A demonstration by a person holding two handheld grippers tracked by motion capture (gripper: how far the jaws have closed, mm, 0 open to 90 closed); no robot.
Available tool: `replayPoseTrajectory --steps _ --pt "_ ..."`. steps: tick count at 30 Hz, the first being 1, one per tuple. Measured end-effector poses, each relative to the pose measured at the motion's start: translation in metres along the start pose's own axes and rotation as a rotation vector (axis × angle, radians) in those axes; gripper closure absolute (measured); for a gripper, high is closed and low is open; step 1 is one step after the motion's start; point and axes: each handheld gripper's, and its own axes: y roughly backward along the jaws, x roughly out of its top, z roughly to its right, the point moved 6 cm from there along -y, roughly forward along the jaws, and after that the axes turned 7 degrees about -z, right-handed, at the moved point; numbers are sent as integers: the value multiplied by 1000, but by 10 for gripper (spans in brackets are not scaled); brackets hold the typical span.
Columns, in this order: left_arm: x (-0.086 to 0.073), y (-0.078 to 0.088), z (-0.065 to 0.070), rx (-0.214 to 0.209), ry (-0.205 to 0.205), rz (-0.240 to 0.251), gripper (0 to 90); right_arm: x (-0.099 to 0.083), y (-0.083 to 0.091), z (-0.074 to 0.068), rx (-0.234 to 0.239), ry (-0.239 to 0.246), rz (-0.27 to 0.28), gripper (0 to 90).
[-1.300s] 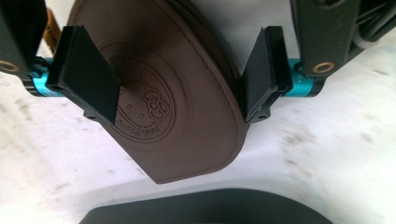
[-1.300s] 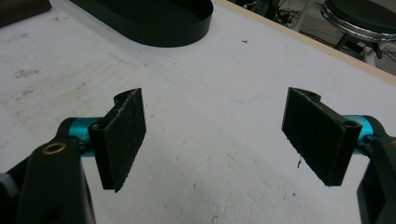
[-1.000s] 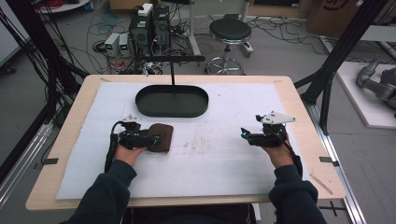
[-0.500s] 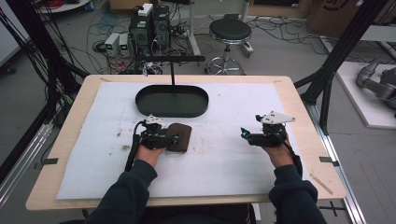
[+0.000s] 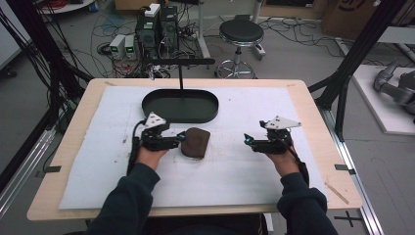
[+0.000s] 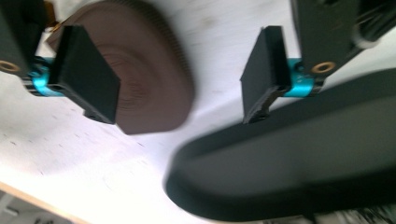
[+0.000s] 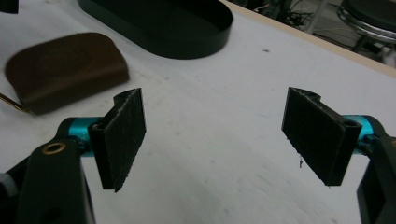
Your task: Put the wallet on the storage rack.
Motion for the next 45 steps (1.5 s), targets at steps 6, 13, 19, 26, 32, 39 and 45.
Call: replayPoseTrajectory --steps 6,13,19,26,32,39,45 --pt "-16 46 -47 80 -11 32 235 7 -30 -38 56 -73 -48 220" --pt "-30 78 -81 172 -23 61 237 14 -68 -77 113 -132 -86 220" --pt "-36 87 -95 202 14 76 251 19 -92 -97 183 -253 -76 219" --pt "-36 86 -96 208 6 73 265 22 -112 -115 199 -266 -124 202" --pt "-38 82 -95 201 6 55 274 27 -122 -113 228 -219 -181 167" --pt "-39 79 -93 197 -2 41 281 41 -124 -108 327 -81 -238 438" --pt "-42 79 -93 192 7 36 283 51 -126 -98 420 150 -268 523"
